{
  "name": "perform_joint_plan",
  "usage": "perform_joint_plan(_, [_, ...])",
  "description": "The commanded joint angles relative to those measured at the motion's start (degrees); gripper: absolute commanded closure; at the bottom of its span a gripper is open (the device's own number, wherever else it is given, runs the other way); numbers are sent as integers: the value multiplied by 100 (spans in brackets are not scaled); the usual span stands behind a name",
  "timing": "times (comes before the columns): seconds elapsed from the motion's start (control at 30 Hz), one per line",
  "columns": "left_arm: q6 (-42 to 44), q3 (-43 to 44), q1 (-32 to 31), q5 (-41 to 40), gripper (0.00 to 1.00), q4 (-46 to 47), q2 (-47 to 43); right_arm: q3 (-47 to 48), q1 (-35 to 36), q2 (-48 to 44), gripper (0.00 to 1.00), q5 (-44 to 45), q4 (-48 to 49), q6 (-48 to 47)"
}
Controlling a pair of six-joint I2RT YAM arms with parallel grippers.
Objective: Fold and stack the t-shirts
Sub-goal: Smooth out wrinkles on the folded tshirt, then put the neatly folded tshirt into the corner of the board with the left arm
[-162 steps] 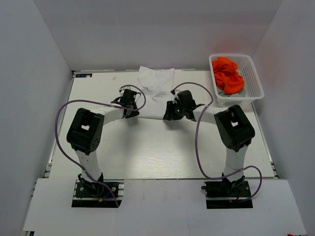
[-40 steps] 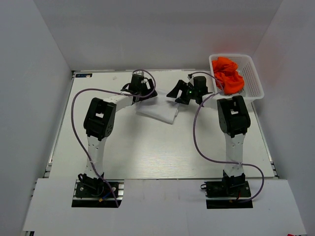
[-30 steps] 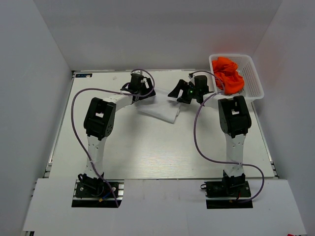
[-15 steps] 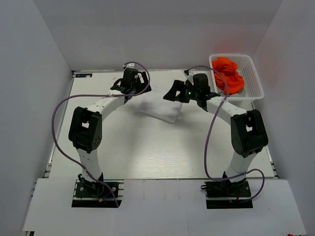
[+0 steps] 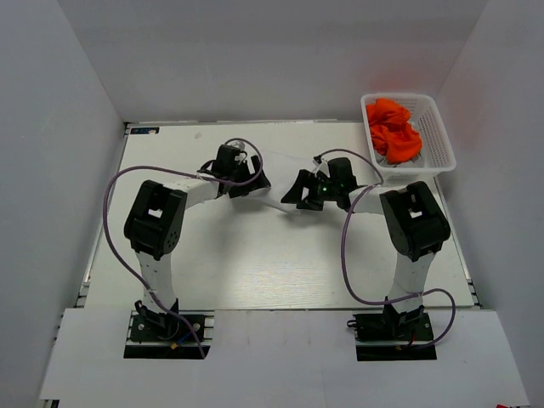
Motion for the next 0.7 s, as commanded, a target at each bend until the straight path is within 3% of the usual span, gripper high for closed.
perform_joint_plan(0.0, [-88, -367, -29, 41, 0, -381, -95, -342, -20, 42, 9, 468, -262, -68])
perform_joint_plan(0.2, [148, -596, -29, -399, 0, -513, -762, -307, 33, -632, 9, 330, -525, -534])
perform_joint_plan(0.37, [440, -176, -29, -1101, 0, -732, -1105, -61, 42, -1495, 9, -83, -789, -1376])
perform_joint_plan(0.47, [554, 220, 94, -1515, 0, -1110, -1036, -52, 7, -1751, 9, -110, -1124, -1606])
perform_joint_plan(0.67, [1186, 782, 95, -1868, 0, -979, -230, -290, -37, -1822, 9, 21, -1176, -1799])
